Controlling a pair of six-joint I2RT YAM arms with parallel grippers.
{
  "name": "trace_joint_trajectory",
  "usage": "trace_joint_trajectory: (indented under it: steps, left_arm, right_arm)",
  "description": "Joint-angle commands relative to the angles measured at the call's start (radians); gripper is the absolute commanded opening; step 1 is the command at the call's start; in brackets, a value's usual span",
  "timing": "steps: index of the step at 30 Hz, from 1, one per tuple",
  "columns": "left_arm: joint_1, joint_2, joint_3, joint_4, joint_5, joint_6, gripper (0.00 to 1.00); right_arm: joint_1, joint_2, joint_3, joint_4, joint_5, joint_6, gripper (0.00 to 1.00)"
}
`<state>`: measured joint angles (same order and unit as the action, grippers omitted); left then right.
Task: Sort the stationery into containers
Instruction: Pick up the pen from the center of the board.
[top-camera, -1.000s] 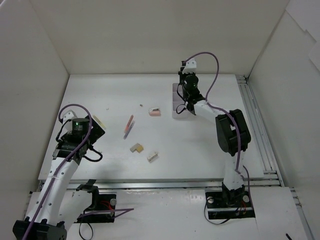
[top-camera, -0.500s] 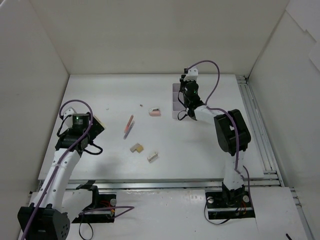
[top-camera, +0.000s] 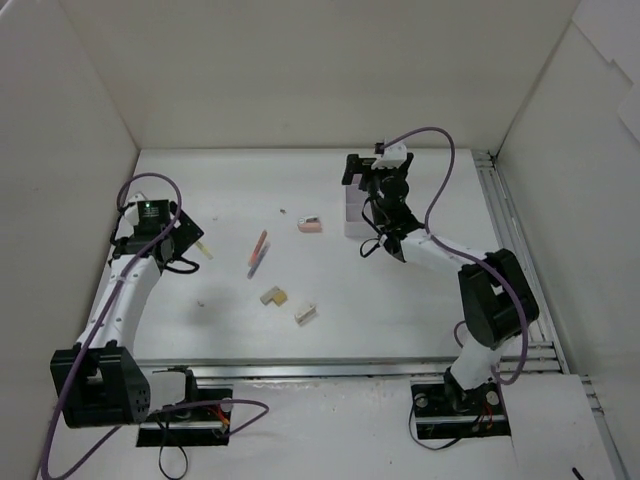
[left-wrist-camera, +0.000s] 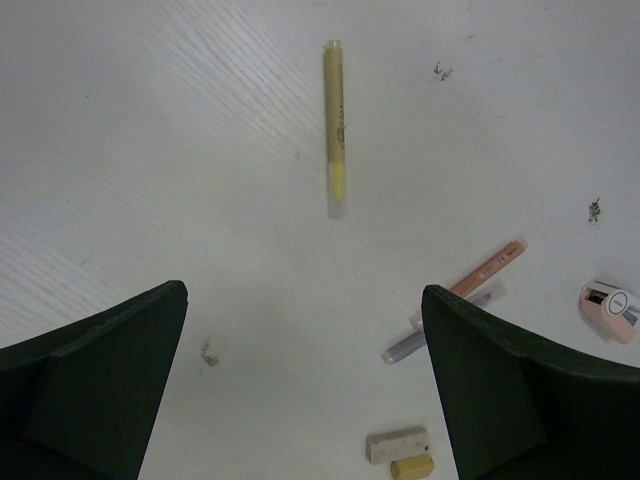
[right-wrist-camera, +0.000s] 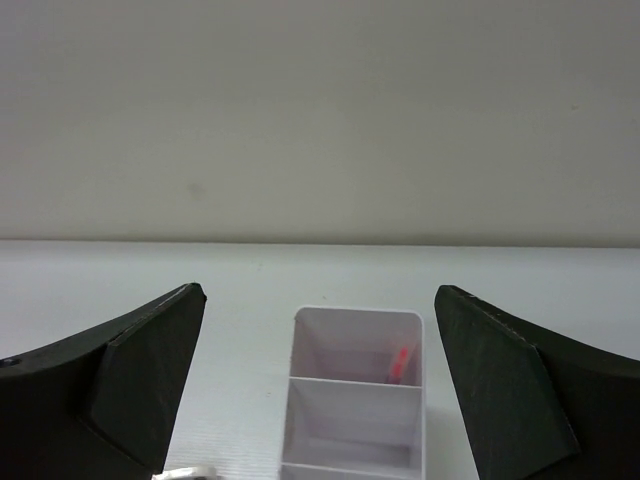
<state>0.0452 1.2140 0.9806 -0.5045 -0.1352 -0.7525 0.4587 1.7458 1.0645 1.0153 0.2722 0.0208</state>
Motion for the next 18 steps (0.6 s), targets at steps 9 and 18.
trace_joint_trajectory:
  steps: [9,18]
  left_arm:
    - [0.064,0.355,0.265,0.032,0.117,0.007,1.0]
    - [0.064,0.556,0.4,0.006,0.102,-0.034,0.94]
  right_arm:
    - [0.046,-0.365,-0.204,-0.157,0.147,0.281,0.98]
    - [0.032,-0.396,-0.092,-0.657,0.119,0.392,0.98]
